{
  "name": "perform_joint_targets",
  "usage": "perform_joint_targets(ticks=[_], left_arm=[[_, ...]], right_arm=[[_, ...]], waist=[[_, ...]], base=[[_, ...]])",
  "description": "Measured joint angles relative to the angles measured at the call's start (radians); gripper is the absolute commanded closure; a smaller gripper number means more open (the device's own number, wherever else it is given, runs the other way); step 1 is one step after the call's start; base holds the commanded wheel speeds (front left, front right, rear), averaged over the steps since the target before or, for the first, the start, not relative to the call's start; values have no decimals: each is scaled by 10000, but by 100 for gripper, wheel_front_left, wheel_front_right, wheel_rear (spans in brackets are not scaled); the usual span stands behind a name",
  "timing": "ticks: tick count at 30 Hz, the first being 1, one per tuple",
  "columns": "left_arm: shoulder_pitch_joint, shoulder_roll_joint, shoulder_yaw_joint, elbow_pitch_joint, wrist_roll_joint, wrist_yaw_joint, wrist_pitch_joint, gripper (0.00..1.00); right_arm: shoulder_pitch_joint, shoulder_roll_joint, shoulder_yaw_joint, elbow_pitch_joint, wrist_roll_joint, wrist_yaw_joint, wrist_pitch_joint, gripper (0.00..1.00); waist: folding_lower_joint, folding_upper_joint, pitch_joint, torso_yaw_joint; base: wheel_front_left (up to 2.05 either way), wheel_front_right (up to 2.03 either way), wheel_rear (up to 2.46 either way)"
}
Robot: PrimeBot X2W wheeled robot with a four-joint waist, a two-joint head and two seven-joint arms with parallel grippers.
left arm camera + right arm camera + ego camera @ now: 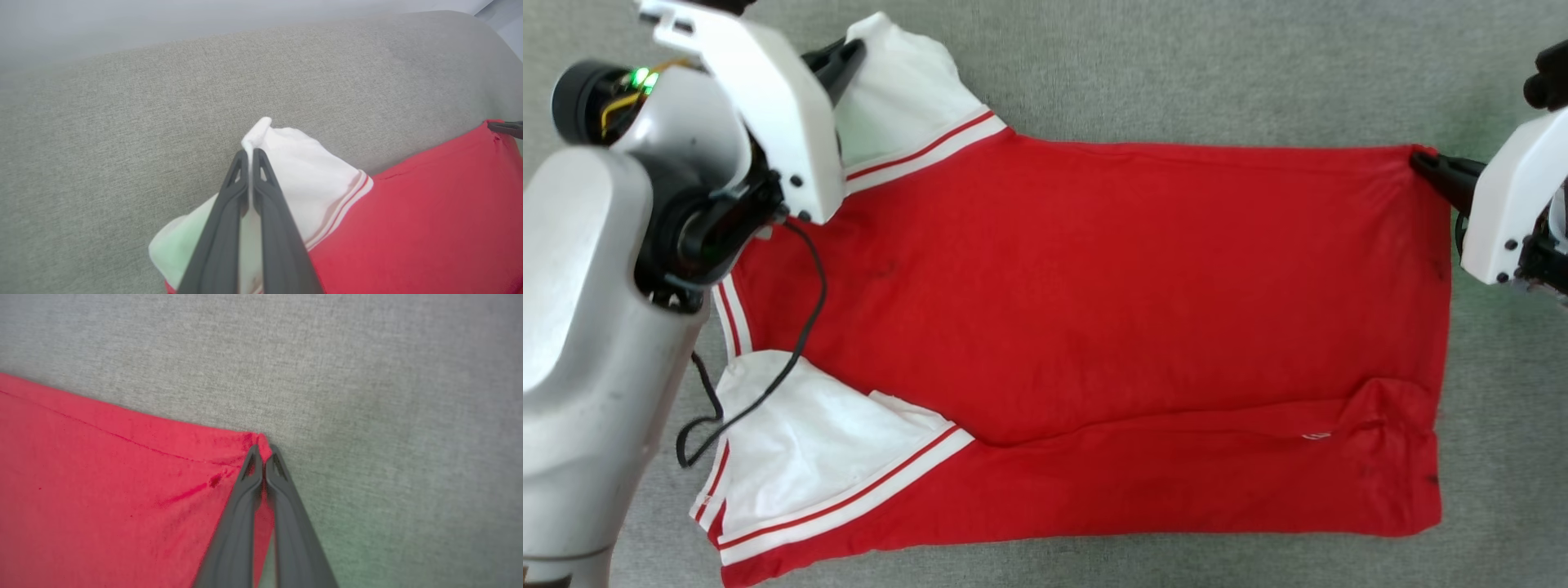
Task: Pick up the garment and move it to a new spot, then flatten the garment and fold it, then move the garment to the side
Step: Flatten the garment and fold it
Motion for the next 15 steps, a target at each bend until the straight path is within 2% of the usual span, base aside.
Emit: perform_joint_targets(ticks=[6,15], left_arm=[[1194,184,545,-393,-261,228,-913,100],[4505,366,1254,-1707,-537,1101,-2224,100]], right_arm=[[801,245,-1047,-1103,-533,17,-512,100],[3086,1099,-2276,-2249,-930,17,-723,100]], waist=[[-1,0,-691,-70],[-1,0,-1792,-136]], base=[[0,0,0],[0,0,0]])
